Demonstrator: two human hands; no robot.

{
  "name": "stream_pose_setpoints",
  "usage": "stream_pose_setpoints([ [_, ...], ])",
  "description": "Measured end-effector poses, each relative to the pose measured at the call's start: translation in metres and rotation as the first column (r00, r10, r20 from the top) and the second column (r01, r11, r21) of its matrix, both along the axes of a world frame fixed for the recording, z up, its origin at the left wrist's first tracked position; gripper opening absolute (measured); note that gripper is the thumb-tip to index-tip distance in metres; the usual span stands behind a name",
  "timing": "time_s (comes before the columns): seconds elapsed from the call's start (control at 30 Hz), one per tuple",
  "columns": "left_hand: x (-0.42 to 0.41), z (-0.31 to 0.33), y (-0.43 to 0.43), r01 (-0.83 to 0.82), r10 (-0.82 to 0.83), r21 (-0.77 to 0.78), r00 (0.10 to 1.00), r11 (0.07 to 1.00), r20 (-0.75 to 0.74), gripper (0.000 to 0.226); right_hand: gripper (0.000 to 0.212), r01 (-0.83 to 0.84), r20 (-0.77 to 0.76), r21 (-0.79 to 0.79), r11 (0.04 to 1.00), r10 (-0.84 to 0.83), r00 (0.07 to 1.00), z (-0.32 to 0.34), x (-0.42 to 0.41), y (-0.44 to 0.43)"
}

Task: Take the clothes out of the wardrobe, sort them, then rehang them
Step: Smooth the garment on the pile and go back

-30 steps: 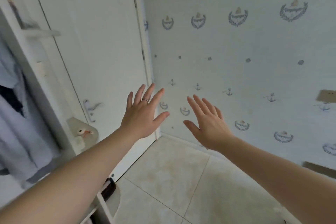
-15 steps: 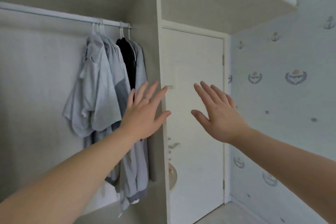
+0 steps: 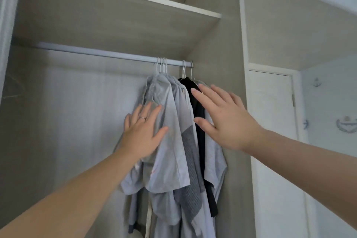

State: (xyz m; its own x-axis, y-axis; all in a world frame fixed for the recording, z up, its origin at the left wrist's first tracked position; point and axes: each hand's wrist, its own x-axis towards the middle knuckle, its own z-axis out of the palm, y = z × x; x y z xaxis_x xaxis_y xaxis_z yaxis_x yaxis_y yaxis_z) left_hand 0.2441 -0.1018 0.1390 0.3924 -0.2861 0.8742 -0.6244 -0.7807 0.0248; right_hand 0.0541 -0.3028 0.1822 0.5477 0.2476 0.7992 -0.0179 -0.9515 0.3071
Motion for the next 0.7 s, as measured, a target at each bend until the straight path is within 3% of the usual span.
stream_pose_setpoints([
  [0.2, 0.088, 0.028, 0.010, 0.028, -0.068, -0.261, 0.987, 0.965, -0.144, 0.069, 0.066, 0.048, 0.030, -0.072, 0.996, -0.046, 0.998, 0.046, 0.085, 0.026],
  [0.4, 0.159, 0.044, 0.008, 0.066, -0.179, -0.360, 0.940, 0.931, -0.289, 0.082, 0.063, 0.108, 0.007, -0.084, 0.991, -0.108, 0.994, 0.089, 0.164, 0.047],
  [0.5, 0.185, 0.047, -0.002, 0.122, -0.288, -0.423, 0.889, 0.898, -0.356, 0.094, 0.062, 0.214, -0.078, -0.036, 0.976, -0.216, 0.973, 0.109, 0.199, 0.054],
  [0.6, 0.201, 0.049, -0.015, 0.282, -0.495, -0.506, 0.793, 0.815, -0.354, 0.103, 0.056, 0.327, -0.066, -0.010, 0.945, -0.327, 0.943, 0.125, 0.227, 0.059],
  [0.7, 0.208, 0.050, -0.026, 0.405, -0.667, -0.607, 0.683, 0.684, -0.297, 0.107, 0.027, 0.400, 0.029, -0.042, 0.915, -0.399, 0.916, 0.141, 0.249, 0.064],
])
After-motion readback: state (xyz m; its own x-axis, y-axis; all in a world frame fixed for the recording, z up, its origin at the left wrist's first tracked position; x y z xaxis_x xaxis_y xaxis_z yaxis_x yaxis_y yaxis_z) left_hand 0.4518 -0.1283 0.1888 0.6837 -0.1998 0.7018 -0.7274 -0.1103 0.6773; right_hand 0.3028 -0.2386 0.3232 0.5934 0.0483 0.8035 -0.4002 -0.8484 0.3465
